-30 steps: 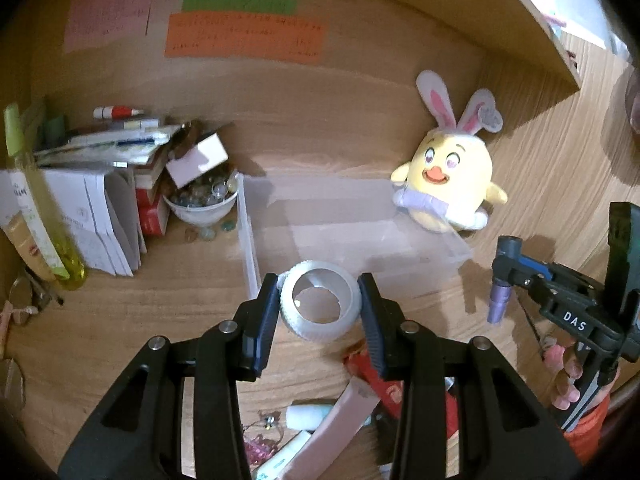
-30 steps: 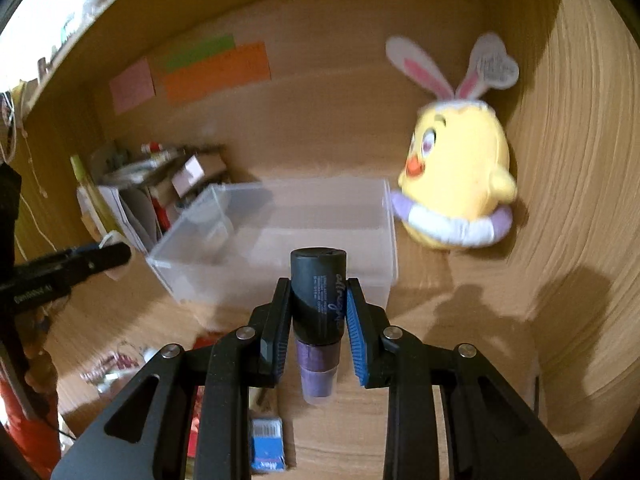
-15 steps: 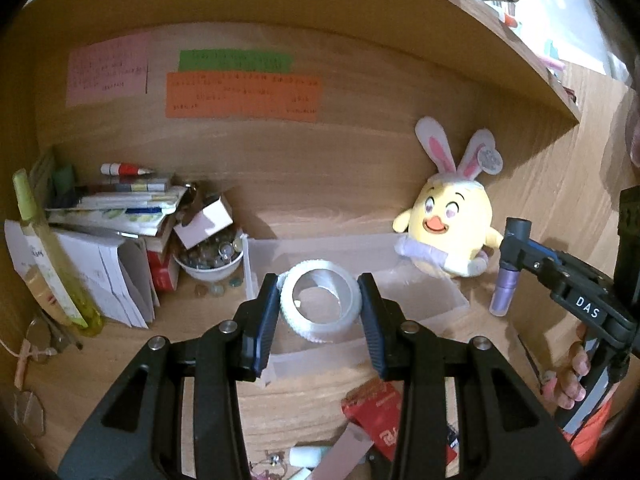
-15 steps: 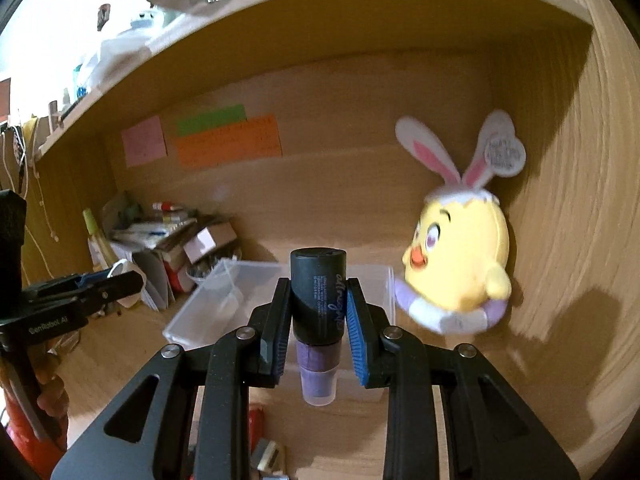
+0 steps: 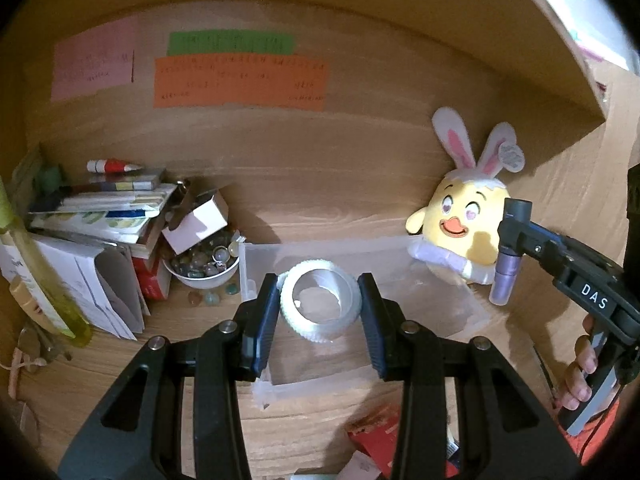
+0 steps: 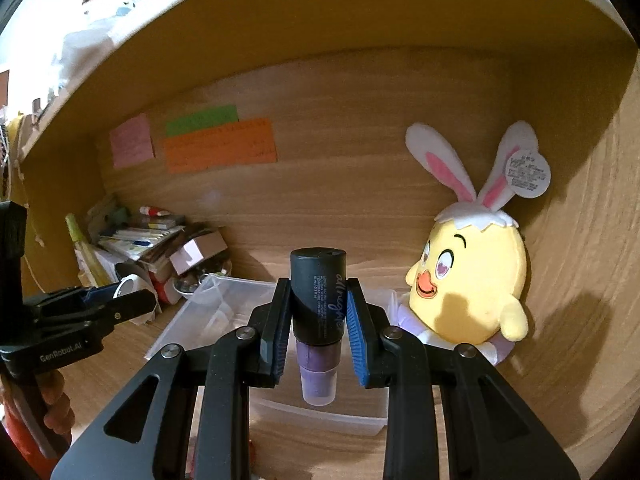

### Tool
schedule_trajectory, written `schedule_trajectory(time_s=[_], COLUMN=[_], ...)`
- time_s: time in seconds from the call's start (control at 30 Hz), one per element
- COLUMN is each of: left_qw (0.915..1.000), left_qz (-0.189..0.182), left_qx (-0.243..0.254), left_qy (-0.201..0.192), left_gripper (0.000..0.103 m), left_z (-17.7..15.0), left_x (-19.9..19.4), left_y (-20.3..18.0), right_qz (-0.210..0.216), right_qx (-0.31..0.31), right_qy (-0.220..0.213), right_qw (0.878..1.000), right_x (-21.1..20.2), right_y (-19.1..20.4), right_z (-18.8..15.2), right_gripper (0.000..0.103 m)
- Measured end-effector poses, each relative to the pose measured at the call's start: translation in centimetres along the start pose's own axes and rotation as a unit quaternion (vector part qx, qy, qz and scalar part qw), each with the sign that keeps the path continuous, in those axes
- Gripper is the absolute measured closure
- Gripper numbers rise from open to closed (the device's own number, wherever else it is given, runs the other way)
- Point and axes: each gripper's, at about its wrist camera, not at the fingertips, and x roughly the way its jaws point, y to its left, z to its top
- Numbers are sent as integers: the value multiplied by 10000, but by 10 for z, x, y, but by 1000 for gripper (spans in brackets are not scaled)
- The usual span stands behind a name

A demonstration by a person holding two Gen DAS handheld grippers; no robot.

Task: Organize objects
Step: 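Carry both items into the clear box and open both tools to release them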

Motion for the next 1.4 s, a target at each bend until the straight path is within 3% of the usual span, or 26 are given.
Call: schedule_trajectory(time_s=[0.77,1.4], left_qw=[9972,9933], left_qz=[172,185], left_qx=[52,307], left_qy=[728,1098], left_gripper=[64,64], left_z=[-22,-33], left_x=[79,102], left_y=[5,-4], right_qz=[-439,-757], right_qx=[-201,-876], right_qy=[812,1400], right_qw=[9955,9834], right_x=[68,106], right_y=[-10,19], right_z=[-29,-52], right_gripper=[79,79])
